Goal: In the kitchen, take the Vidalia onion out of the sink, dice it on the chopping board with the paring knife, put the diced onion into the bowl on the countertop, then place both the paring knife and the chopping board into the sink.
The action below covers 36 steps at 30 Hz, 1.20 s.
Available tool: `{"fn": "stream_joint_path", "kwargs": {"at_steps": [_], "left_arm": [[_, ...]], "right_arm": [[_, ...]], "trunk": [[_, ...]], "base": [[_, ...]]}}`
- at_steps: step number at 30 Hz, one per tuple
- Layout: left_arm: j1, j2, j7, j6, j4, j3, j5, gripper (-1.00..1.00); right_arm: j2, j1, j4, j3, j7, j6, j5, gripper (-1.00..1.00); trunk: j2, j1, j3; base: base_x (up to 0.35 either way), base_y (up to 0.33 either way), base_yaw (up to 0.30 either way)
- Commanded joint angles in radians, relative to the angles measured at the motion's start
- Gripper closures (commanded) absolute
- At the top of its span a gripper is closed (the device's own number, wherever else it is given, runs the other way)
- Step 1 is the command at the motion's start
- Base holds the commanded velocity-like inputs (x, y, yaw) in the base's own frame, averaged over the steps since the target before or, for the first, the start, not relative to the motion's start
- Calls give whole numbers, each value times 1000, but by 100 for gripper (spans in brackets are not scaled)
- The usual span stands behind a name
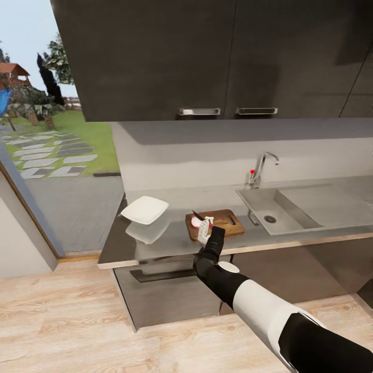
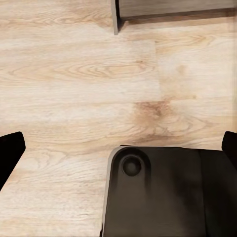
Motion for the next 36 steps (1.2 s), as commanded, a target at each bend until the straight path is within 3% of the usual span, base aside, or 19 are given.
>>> {"fn": "stream_joint_path", "kwargs": {"at_steps": [1, 6, 23, 27, 29, 31, 32, 36], "left_arm": [[1, 1, 4, -1, -2, -9, 10, -100], [1, -1, 4, -1, -2, -9, 10, -100], [1, -1, 4, 0, -2, -9, 10, -100], [1, -1, 4, 0, -2, -9, 10, -100], [1, -1, 4, 0, -2, -9, 10, -100], [1, -1, 4, 0, -2, -9, 10, -100], [1, -1, 4, 0, -2, -9, 10, -100], [1, -1, 4, 0, -2, -9, 10, -100]], "right_arm": [[0, -2, 1, 6, 2, 6, -4, 100], [0, -2, 2, 31, 30, 7, -6, 100], [0, -2, 44, 32, 29, 4, -2, 100], [0, -2, 2, 25, 28, 0, 0, 100], [-8, -2, -82, 8, 28, -2, 0, 100], [-37, -2, -204, -65, 29, -1, -2, 100], [-49, -2, -273, -128, 31, -1, -4, 100], [-66, -2, -505, -476, 107, -12, -9, 100]], "trunk": [[-2, 0, -2], [-2, 0, -2], [-2, 0, -2], [-2, 0, -2], [-2, 0, -2], [-2, 0, -2], [-2, 0, -2], [-2, 0, -2]], "base": [[0, -40, 0], [34, -65, 0], [61, -78, 0], [0, 0, 0], [0, 0, 0], [0, 0, 0], [0, 0, 0], [0, 0, 0]]}}
